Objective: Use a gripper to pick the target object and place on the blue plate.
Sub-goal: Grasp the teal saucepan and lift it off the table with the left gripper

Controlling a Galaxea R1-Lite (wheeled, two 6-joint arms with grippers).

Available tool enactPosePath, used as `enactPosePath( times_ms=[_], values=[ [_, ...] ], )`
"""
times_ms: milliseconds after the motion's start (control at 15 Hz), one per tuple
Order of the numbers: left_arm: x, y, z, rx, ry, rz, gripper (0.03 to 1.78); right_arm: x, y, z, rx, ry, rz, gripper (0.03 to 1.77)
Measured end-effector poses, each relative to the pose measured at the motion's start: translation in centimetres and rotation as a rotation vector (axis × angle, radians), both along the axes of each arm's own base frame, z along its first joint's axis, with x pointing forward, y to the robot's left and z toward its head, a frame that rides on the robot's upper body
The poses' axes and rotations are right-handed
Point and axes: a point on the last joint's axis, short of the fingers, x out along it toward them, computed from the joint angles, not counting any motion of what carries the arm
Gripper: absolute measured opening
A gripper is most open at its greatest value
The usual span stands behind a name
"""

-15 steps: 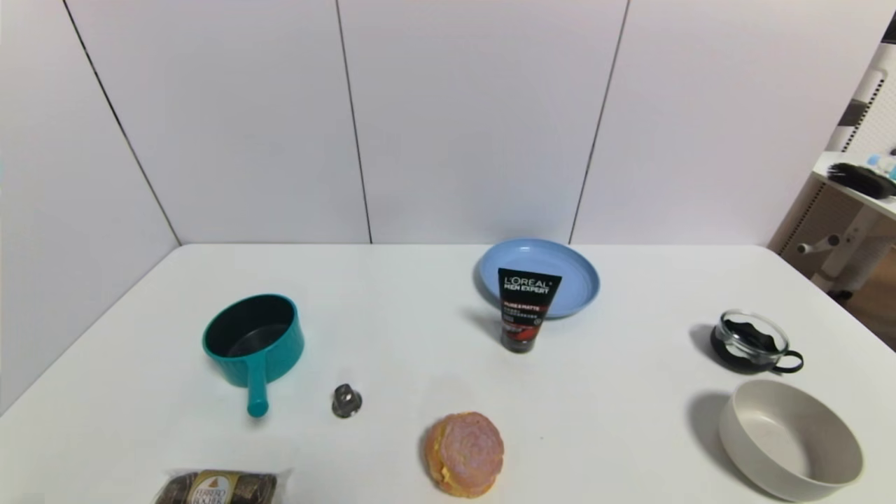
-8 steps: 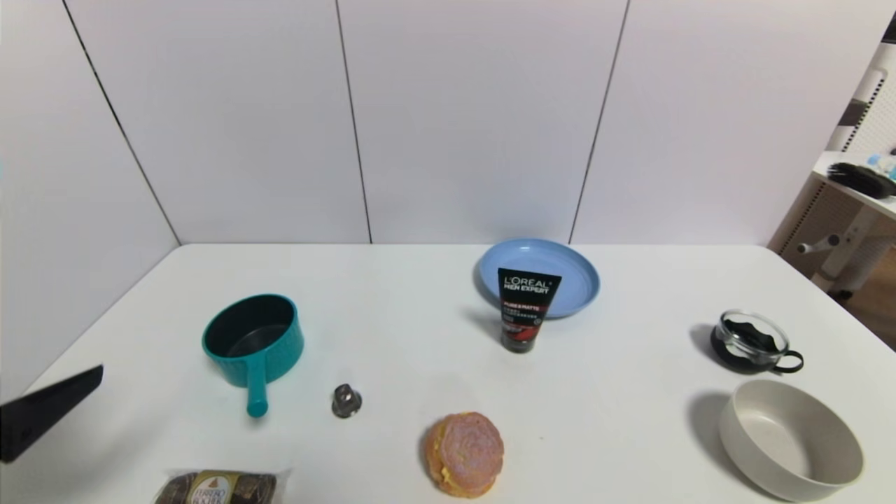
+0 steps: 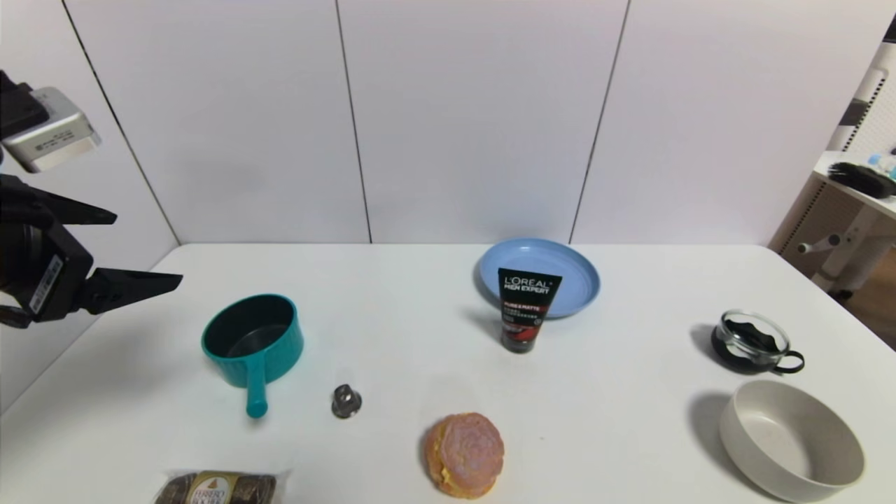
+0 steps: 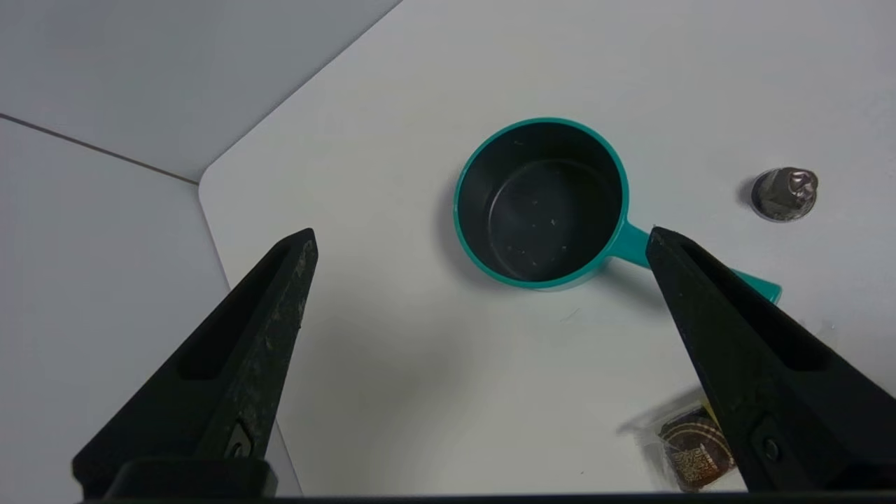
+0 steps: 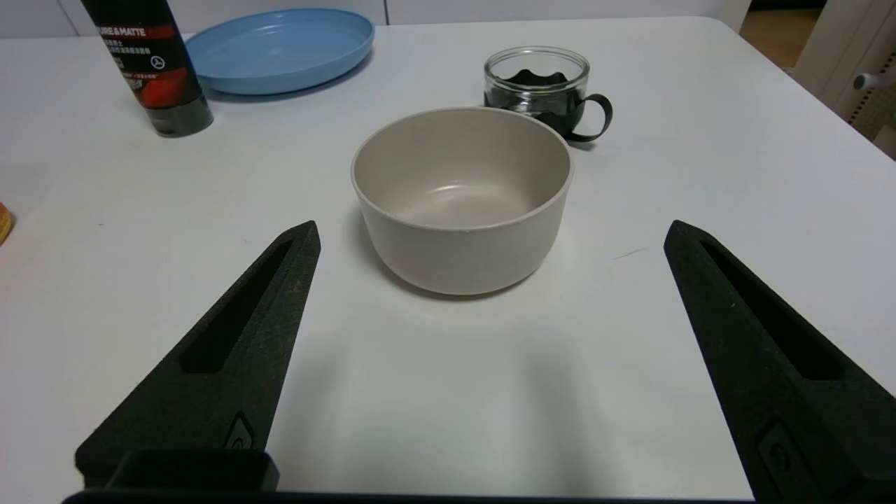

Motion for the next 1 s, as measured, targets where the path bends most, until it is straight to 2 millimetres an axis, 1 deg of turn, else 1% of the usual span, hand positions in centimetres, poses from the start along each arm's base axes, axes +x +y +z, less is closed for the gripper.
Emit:
enactPosePath(
  times_ms=[67, 200, 333, 533, 733, 1000],
  values=[
    [0.8, -0.2, 0.5, -0.020, 0.031, 0.001, 1.69, 0.0, 0.0, 0.0, 0.000, 0.000, 0.000, 1.70],
    [2.5, -1.0, 0.8, -0.093, 0.126, 0.027, 1.69, 0.0, 0.0, 0.0, 0.000, 0.000, 0.000, 1.70],
    [4.1, -2.3, 0.5, -0.165, 0.216, 0.095, 1.69, 0.0, 0.0, 0.0, 0.000, 0.000, 0.000, 1.70],
    [5.9, -5.1, -0.5, -0.215, 0.274, 0.281, 1.69, 0.0, 0.0, 0.0, 0.000, 0.000, 0.000, 1.70],
    [6.5, -8.2, -1.7, -0.178, 0.304, 0.521, 1.69, 0.0, 0.0, 0.0, 0.000, 0.000, 0.000, 1.70],
    [5.7, -11.3, -2.9, -0.189, 0.403, 0.736, 1.69, 0.0, 0.0, 0.0, -0.001, 0.000, 0.000, 1.70]
  ],
)
